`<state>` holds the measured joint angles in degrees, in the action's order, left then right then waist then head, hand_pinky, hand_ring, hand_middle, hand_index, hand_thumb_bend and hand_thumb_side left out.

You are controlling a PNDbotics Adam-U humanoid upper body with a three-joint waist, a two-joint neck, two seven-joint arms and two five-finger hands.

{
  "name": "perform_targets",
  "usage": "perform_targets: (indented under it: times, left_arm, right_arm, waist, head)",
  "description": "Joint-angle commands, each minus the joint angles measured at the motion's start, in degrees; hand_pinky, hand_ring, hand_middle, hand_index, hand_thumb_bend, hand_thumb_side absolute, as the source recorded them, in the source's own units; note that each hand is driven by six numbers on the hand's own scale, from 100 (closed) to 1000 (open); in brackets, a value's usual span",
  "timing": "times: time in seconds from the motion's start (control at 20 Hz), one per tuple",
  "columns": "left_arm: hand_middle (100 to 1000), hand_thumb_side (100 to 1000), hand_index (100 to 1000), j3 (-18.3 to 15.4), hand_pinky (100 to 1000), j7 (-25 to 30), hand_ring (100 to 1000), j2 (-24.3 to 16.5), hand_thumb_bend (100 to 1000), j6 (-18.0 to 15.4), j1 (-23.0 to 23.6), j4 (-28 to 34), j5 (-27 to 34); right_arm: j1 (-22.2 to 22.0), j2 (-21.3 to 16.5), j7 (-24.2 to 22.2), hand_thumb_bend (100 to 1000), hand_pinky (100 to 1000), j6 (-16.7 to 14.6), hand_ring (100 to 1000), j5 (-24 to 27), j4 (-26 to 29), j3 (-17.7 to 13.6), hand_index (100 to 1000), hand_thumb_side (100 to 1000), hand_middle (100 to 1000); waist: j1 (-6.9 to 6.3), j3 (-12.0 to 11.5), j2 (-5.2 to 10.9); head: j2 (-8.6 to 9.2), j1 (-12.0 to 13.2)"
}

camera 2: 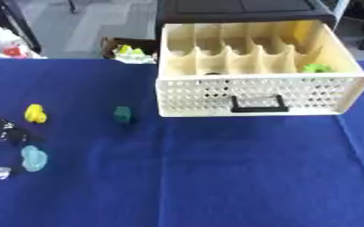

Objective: Pick up objects from table and place into drawer.

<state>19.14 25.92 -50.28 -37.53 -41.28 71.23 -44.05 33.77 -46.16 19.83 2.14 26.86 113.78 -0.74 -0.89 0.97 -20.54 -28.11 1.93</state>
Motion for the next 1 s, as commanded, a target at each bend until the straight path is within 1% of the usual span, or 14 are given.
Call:
perform_targets:
  times: [0.05, 0.35, 0.5, 0.8, 0.9, 1.0]
  left_arm:
    - [620, 1000, 923, -0.23, 496, 7.41, 601, -0.99, 325, -8.75, -0.73, -0.53, -1.46]
    - [598, 1000, 926, -0.15, 487, 5.00, 587, 0.04, 308, -8.62, -1.24, -2.53, -3.65]
    - [578, 1000, 914, -0.18, 471, 4.04, 566, 0.35, 287, -8.61, -1.33, -3.31, -4.62]
    - [548, 1000, 890, -0.08, 450, 2.65, 535, 0.78, 248, -8.57, -1.39, -3.75, -4.80]
    - [531, 1000, 880, -0.06, 441, 2.29, 515, 0.85, 240, -8.38, -1.38, -3.88, -4.86]
    - [508, 1000, 872, 0.03, 409, 2.01, 476, 0.91, 220, -8.23, -1.33, -3.98, -5.00]
  right_arm:
    - [0.46, -0.99, 0.37, 100, 782, 0.11, 601, 0.42, 0.81, -1.13, 661, 1000, 455]
    - [0.22, -0.68, 0.47, 100, 784, 0.25, 600, 0.53, 0.81, -1.31, 658, 1000, 454]
    - [0.17, -0.65, 0.51, 100, 785, 0.21, 599, 0.51, 0.81, -1.40, 657, 1000, 453]
    - [0.01, -0.50, 0.63, 100, 785, 0.35, 597, 0.52, 0.81, -1.49, 654, 1000, 453]
    - [-0.05, -0.42, 0.74, 100, 786, 0.34, 597, 0.55, 0.81, -1.59, 653, 1000, 453]
    - [-0.12, -0.34, 0.92, 100, 786, 0.30, 597, 0.59, 0.81, -1.71, 652, 1000, 454]
  waist:
    - [0.10, 0.12, 0.95]
    - [0.13, 0.23, 0.87]
    - [0.14, 0.24, 0.81]
    - [0.13, 0.13, 0.79]
    - [0.11, 0.18, 0.76]
    - [0.10, 0.25, 0.72]
  head:
    - [0.64, 0.22]
    - [0.68, 0.36]
    - [0.67, 0.40]
    - [0.66, 0.48]
    - [0.71, 0.52]
    - [0.71, 0.56]
